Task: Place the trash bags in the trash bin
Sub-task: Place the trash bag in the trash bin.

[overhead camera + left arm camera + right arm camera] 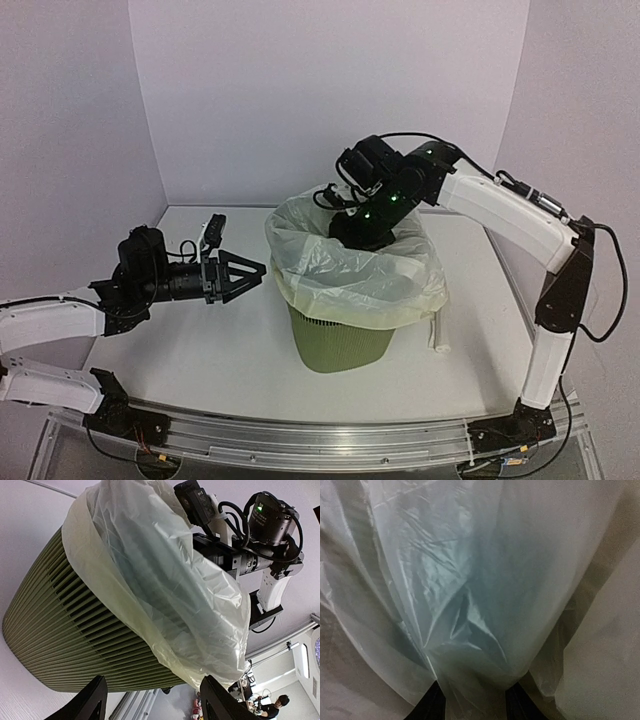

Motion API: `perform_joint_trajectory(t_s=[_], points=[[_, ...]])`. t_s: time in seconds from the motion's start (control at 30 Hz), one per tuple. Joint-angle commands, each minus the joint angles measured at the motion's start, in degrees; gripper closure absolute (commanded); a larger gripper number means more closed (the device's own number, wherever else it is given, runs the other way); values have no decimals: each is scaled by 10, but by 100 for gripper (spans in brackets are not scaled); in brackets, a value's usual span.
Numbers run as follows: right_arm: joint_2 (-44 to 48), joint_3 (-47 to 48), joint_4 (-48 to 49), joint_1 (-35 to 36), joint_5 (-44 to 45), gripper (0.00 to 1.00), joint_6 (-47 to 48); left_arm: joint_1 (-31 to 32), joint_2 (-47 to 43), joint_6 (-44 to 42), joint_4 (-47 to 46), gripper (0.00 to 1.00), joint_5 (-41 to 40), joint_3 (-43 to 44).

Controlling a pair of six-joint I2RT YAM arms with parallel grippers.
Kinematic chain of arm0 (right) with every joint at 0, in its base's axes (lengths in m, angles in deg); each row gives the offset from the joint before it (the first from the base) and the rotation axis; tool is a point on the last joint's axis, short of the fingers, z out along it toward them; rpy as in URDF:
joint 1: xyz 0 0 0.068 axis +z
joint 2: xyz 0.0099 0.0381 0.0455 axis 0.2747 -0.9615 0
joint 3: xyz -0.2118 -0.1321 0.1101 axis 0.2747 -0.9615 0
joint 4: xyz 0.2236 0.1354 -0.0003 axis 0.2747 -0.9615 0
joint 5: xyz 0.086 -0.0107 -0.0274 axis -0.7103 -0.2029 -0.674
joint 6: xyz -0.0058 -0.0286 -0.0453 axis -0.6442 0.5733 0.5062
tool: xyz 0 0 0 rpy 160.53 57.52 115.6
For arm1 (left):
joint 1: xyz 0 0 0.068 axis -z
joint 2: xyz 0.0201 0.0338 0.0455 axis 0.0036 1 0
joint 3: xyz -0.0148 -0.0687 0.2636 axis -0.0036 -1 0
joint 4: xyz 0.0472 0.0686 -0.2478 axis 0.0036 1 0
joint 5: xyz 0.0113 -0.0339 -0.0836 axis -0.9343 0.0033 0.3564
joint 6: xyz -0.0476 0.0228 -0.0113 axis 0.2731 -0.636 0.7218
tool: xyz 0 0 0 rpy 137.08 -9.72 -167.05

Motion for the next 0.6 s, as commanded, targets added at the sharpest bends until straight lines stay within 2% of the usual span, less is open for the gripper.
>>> perform_joint_trajectory(t_s=[0.0, 0.37, 0.57], points=[[-16, -5, -14, 16, 70, 61, -11, 2, 4, 19, -72, 36, 27, -20], [-43, -17, -1, 35, 103, 63, -25, 2, 36, 50, -180, 33, 67, -25], [-35, -20, 9, 35, 101, 63, -33, 4, 64, 61, -218, 37, 85, -24]])
